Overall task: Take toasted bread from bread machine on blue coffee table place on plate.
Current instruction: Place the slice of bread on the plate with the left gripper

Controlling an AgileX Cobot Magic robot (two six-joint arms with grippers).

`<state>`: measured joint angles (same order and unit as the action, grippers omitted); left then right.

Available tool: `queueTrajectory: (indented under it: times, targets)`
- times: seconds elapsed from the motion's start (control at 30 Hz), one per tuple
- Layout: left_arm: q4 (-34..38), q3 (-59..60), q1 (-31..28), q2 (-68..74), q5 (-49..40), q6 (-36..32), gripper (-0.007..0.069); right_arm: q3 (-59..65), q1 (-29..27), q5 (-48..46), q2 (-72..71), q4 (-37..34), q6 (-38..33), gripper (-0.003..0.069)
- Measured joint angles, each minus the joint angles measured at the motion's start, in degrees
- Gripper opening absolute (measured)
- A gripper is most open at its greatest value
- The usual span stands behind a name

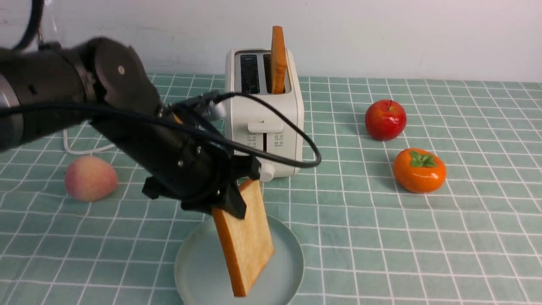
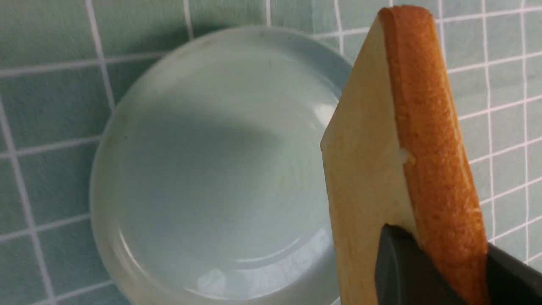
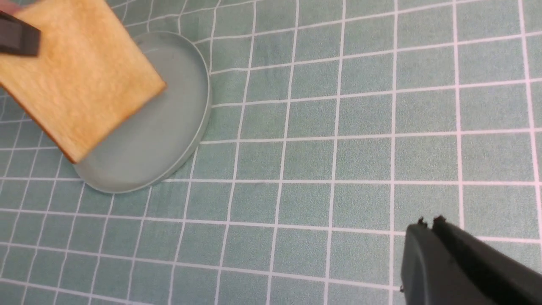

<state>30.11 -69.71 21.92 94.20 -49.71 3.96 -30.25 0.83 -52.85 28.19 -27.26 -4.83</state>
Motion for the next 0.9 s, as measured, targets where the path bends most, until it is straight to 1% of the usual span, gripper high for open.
queueTrajectory:
  times: [0.17, 0.3, 0.33, 0.4, 0.43, 0.53, 0.57, 0.6, 0.67, 0.73, 0.77, 0.8, 0.83, 0.9]
  targets:
    - [4.0, 1.6, 0.0, 2.2, 2.6, 0.0, 0.0094, 0.0, 0.0, 0.0, 0.0, -0.2, 0.0, 0.002]
    - [4.9, 1.5, 0.0, 3.1, 3.0, 0.5, 0.0097, 0.0, 0.0, -0.1, 0.0, -0.4, 0.0, 0.0022]
    - [5.1, 1.5, 0.0, 3.2, 3.0, 0.6, 0.0109, 0.0, 0.0, -0.1, 0.0, -0.6, 0.0, 0.0022]
    - [4.7, 1.5, 0.0, 3.3, 3.1, 0.9, 0.0166, 0.0, 0.0, 0.1, 0.0, -2.2, 0.0, 0.0022]
    - [3.9, 1.5, 0.0, 3.5, 3.0, 1.0, 0.0197, -0.1, 0.0, 0.3, 0.0, -2.8, 0.0, 0.0022]
    - [-0.9, 1.7, 0.0, 4.5, 1.8, 1.4, 0.0337, -1.6, 0.0, -0.6, 0.4, -4.2, 0.0, 0.0022]
    - [-1.3, 1.7, 0.0, 4.5, 1.7, 1.5, 0.0347, -1.8, 0.0, -0.7, 0.4, -4.2, 0.0, 0.0023]
    - [-4.0, 1.7, 0.0, 4.6, 0.9, 2.8, 0.0402, -3.2, 0.0, -1.9, 1.1, -4.2, 0.0, 0.0024]
    - [-7.5, 1.7, 0.0, 4.6, 0.1, 4.9, 0.0456, -5.9, 0.0, -3.8, 2.5, -4.2, 0.1, 0.0026]
    - [-12.1, 1.7, 0.0, 4.6, -0.8, 7.1, 0.0483, -9.7, 0.0, -6.9, 5.0, -4.5, 1.0, 0.0031]
    - [-12.1, 1.7, 0.0, 4.6, -0.8, 7.2, 0.0484, -10.1, 0.0, -6.9, 5.0, -4.5, 1.0, 0.0031]
    - [-13.8, 1.7, 0.0, 4.6, -1.2, 7.6, 0.0487, -11.8, 0.0, -8.5, 6.3, -4.7, 1.3, 0.0034]
    - [-16.6, 1.7, 0.0, 4.6, -2.2, 8.1, 0.0487, -15.9, 0.0, -11.4, 8.6, -4.9, 1.4, 0.0039]
    - [-19.7, 1.7, 0.0, 4.6, -3.3, 8.4, 0.048, -19.8, 0.0, -14.1, 11.3, -4.9, 1.5, 0.0048]
